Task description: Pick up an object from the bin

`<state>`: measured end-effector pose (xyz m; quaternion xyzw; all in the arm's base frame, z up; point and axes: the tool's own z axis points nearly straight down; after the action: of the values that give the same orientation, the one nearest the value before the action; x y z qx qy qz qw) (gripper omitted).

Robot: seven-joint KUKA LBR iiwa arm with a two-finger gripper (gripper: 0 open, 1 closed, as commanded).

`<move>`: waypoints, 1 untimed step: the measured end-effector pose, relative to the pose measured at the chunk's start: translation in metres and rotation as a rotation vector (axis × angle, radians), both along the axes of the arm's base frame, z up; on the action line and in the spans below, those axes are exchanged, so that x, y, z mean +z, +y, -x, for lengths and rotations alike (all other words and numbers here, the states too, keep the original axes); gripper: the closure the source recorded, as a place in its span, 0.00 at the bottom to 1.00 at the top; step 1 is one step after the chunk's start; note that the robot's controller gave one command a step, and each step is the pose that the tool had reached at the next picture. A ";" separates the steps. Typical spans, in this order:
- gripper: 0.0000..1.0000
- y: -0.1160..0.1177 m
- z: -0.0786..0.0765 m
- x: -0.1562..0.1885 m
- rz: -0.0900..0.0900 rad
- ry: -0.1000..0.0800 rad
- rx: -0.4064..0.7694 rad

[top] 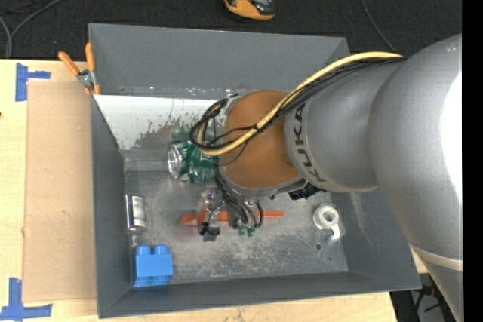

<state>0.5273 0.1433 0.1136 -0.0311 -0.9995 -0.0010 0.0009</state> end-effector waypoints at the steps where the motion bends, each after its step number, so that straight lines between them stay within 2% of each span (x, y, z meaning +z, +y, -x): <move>1: 1.00 0.000 0.000 0.013 -0.001 -0.002 0.000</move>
Offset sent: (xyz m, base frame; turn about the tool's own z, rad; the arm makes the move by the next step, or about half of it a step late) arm 0.0003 0.0002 0.0363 0.0000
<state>0.5276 0.1434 0.1266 -0.0311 -0.9995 -0.0013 0.0001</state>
